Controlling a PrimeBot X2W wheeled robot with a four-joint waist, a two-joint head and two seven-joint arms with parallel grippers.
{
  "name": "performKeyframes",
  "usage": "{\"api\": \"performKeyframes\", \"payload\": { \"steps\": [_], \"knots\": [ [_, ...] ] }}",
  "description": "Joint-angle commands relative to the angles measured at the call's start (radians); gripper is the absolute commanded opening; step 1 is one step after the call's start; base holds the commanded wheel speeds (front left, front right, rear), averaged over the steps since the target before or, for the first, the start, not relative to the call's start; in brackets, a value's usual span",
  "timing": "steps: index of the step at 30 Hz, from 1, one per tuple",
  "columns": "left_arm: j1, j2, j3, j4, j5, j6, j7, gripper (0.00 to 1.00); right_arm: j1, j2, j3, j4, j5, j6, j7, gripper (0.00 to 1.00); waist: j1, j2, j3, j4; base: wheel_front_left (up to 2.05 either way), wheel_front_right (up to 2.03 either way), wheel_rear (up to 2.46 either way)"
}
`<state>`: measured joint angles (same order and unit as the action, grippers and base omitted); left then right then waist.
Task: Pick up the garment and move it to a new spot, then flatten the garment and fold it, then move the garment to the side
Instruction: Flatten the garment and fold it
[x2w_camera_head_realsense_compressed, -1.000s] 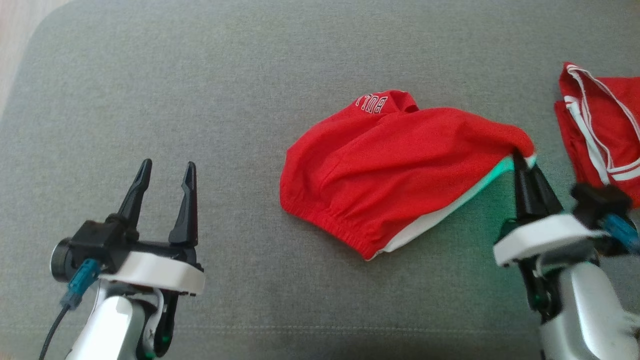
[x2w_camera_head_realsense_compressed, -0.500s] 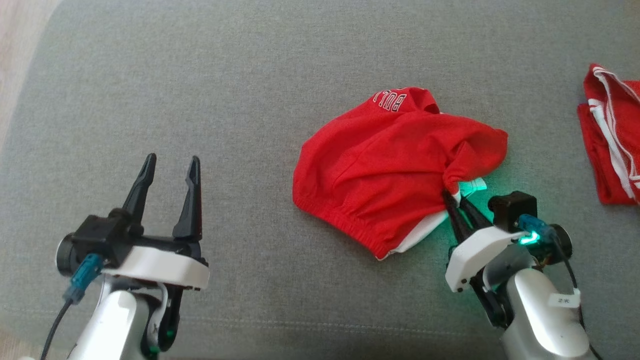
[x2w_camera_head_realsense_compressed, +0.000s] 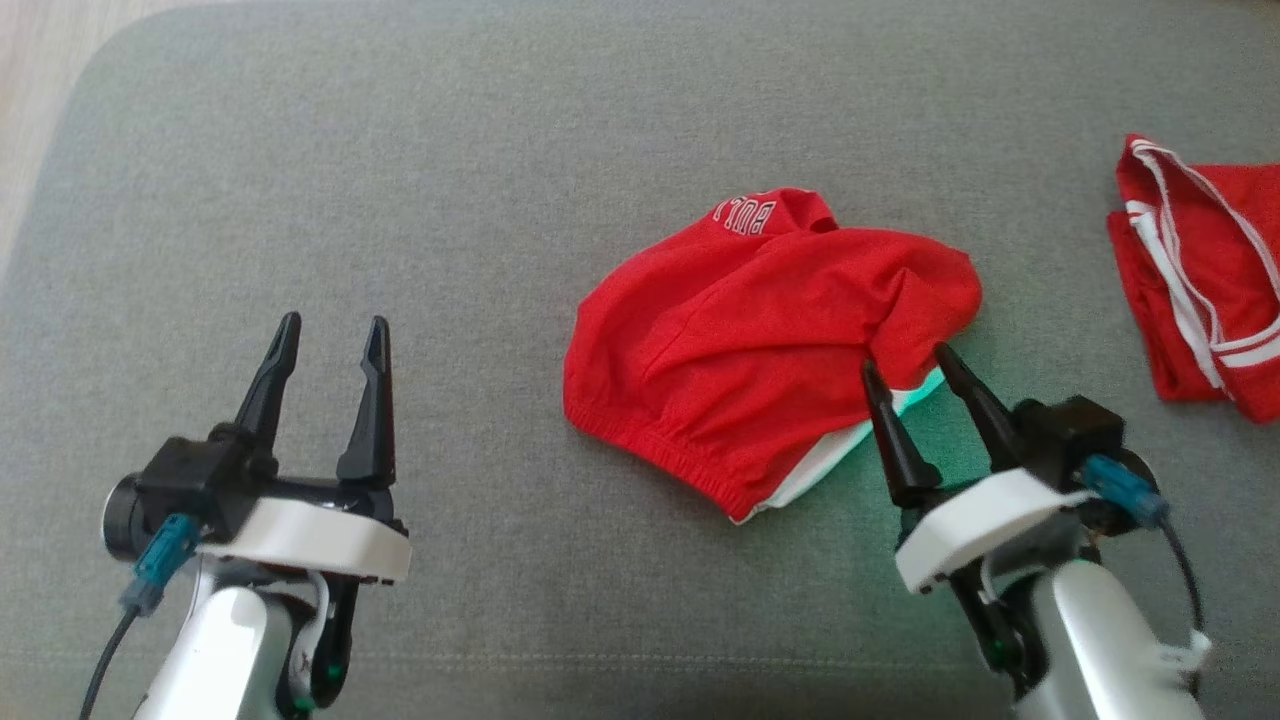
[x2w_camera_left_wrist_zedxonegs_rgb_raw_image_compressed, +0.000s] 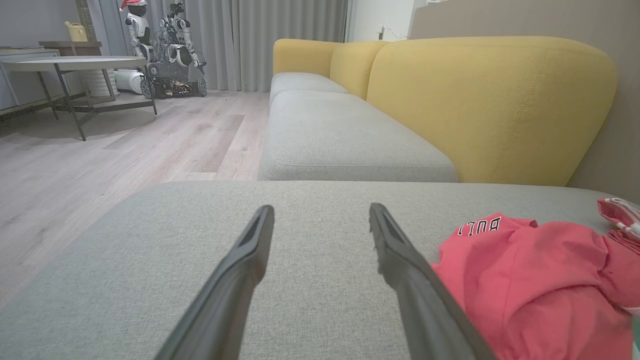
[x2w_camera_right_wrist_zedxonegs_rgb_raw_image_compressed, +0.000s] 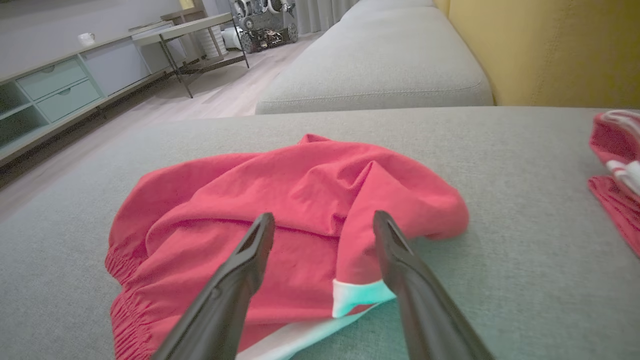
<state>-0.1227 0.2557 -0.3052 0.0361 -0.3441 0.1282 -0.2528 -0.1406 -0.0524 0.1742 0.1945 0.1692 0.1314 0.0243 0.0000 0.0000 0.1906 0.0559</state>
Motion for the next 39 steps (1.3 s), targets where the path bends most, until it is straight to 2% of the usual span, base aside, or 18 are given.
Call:
{"api": "performKeyframes", "payload": {
  "steps": [1, 8, 15, 39],
  "knots": [
    [-0.018, 0.023, 0.048, -0.035, 0.01, 0.006, -0.009, 1.0, -0.005, 0.002, 0.011, -0.059, 0.006, -0.001, 0.006, 1.0, 0.0, 0.0, -0.005, -0.004, 0.0, 0.0, 0.0],
    [0.007, 0.031, 0.043, -0.048, 0.025, 0.024, -0.007, 1.0, 0.029, 0.002, -0.073, -0.198, -0.01, -0.001, 0.015, 1.0, 0.0, 0.0, -0.035, -0.017, 0.0, 0.0, 0.0],
    [0.039, 0.043, 0.033, -0.078, 0.037, 0.044, 0.018, 1.0, 0.028, 0.002, -0.146, -0.255, -0.053, -0.001, 0.032, 1.0, 0.0, 0.0, -0.059, -0.023, 0.0, 0.0, 0.0],
    [0.045, 0.047, 0.011, -0.093, 0.024, 0.052, 0.041, 1.0, 0.048, 0.002, -0.146, -0.269, -0.039, -0.001, 0.048, 1.0, 0.0, 0.0, -0.07, -0.023, 0.0, 0.0, 0.0]
  ]
}}
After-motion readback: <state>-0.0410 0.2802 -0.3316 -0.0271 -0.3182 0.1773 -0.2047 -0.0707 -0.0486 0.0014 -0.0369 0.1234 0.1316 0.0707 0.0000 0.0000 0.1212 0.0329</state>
